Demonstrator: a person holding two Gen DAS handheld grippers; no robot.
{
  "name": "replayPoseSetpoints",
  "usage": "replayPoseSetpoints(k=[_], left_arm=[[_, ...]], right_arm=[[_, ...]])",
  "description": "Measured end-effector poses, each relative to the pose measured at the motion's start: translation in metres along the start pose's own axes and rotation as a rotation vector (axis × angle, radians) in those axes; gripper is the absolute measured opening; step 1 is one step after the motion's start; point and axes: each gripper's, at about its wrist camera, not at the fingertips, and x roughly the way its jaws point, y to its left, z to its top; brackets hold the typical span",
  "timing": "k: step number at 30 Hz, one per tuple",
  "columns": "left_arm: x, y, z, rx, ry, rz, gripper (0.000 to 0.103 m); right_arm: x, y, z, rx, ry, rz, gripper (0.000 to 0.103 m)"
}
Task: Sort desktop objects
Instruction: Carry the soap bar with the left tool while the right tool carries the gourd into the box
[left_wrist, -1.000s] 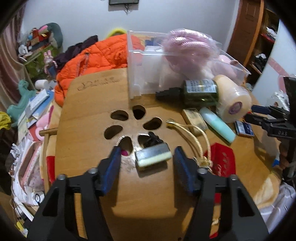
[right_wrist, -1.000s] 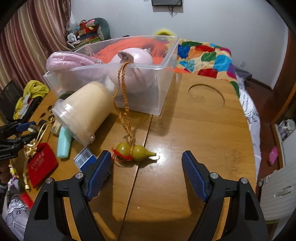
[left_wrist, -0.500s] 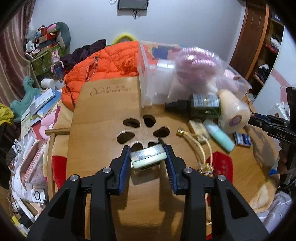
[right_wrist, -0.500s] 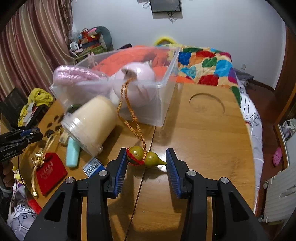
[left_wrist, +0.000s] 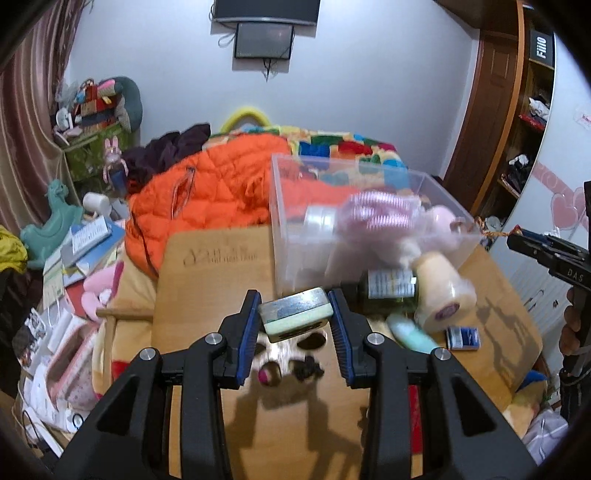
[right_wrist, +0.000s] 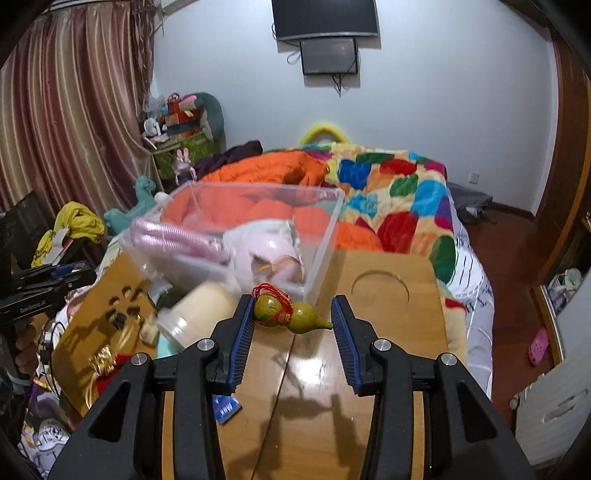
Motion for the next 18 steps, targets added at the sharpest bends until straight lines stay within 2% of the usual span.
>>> replayPoseSetpoints(k=[9, 18], left_arm=[[-0.001, -0.011, 0.035, 0.058, -0.077, -0.009, 0.037], [0.020, -0.022, 0.068, 0.083, -0.097, -0.047, 0.037]], right_arm=[[0.005, 0.005, 0.030, -0.034, -0.044, 0.028, 0.039], [0.015, 0.019, 0.056, -0.071, -0.112, 0.077, 0.039]])
